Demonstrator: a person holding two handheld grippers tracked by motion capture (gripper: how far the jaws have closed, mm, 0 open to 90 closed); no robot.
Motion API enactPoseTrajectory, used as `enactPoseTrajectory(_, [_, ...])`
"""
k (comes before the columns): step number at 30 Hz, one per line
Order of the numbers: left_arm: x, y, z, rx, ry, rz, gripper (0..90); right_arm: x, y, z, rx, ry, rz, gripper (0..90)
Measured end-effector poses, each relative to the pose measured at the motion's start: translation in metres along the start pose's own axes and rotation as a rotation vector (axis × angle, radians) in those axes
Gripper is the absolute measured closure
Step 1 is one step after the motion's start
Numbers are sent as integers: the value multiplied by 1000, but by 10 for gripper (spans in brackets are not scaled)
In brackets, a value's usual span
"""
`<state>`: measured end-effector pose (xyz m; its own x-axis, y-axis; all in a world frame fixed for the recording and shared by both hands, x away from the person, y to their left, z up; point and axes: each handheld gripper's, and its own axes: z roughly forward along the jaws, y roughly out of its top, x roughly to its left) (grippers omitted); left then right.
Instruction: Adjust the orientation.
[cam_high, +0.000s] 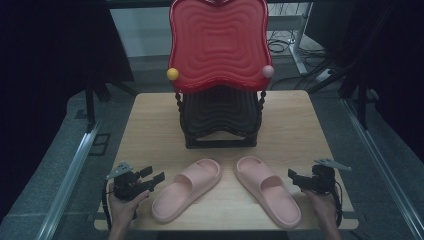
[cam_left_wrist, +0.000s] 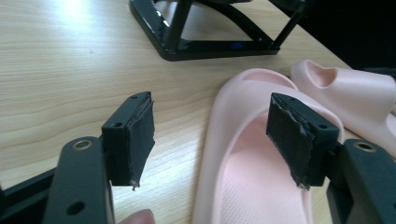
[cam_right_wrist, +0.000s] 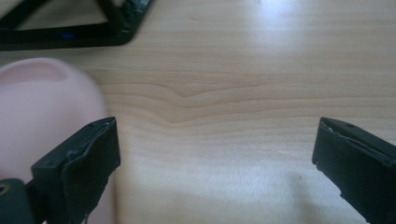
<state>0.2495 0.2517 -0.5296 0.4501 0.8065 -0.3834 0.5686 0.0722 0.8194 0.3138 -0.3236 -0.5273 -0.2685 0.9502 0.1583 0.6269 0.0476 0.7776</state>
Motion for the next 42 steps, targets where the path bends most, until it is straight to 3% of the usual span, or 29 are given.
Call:
enactPoseTrajectory(2, [1,0,-4,-4,3,7,360,1,-2,-11,-36,9,-23,34])
enactPoseTrajectory(3, [1,0,-5,-4,5,12,448,2,-4,-19,-72,36,-41,61])
enactPoseTrajectory(4, [1,0,-7,-2,10,23,448,2,-4,-19,-72,36,-41,61])
enactPoseTrajectory(5, [1,0,-8,5,17,32,572,3,-4,-22,-75,46,-48,61])
enactPoseTrajectory(6, [2,-1,-9,12,24,42,572,4,-4,-23,-75,59,-54,61])
enactPoseTrajectory(9, [4,-2,-8,57,63,69,769,7,-3,-25,-74,110,-66,87])
enactPoseTrajectory(13, [13,-6,-3,116,118,75,893,11,1,-29,-82,158,-84,96])
enactPoseTrajectory(18, [17,-17,8,206,145,86,897,15,4,-34,-98,171,-93,97])
enactPoseTrajectory(27, [3,-32,17,320,84,136,897,23,4,-41,-110,181,-101,98])
enactPoseTrajectory(32, [-6,-38,14,332,57,155,896,25,4,-42,-105,187,-102,98])
enactPoseTrajectory(42, [-39,-51,8,357,-41,202,896,29,0,-43,-99,195,-113,119])
